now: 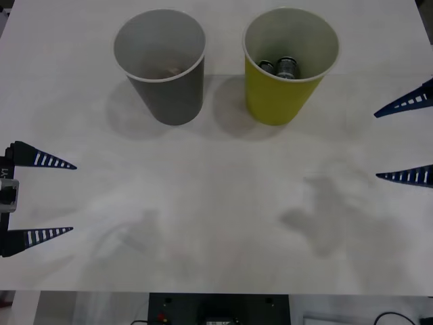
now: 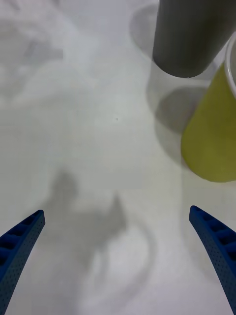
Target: Put the can into the green bin and the plastic bottle into the gray bin
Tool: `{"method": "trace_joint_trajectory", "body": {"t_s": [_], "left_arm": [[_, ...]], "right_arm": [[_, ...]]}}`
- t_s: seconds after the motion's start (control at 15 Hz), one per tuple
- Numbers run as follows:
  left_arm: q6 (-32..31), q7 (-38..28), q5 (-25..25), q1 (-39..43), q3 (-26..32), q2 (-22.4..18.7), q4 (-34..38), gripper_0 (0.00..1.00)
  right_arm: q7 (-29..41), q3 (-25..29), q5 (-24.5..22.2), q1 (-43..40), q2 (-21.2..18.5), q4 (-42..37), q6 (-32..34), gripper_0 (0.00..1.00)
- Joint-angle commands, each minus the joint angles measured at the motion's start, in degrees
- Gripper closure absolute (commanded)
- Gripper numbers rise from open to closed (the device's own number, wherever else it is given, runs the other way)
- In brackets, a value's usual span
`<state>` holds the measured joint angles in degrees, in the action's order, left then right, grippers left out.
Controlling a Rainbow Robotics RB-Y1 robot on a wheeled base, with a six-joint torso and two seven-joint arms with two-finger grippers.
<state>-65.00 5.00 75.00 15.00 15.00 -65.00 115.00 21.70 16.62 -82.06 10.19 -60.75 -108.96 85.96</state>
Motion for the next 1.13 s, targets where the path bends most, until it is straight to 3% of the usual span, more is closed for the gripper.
{"method": "trace_joint_trajectory", "body": {"t_s": [0.07, 0.53, 1.13], "left_arm": [[0.0, 0.0, 0.0, 0.0, 0.0, 0.0, 0.0, 0.00], [0.0, 0.0, 0.0, 0.0, 0.0, 0.0, 0.0, 0.00], [0.0, 0.0, 0.0, 0.0, 0.0, 0.0, 0.0, 0.00]], "right_arm": [[-6.0, 2.1, 0.6, -5.1, 0.9, -0.2, 0.0, 0.00], [-16.3, 3.3, -3.3, -11.7, 4.8, -0.2, -0.1, 0.00], [-17.4, 3.1, -5.5, -12.0, 5.6, -0.2, -0.1, 0.00]]}}
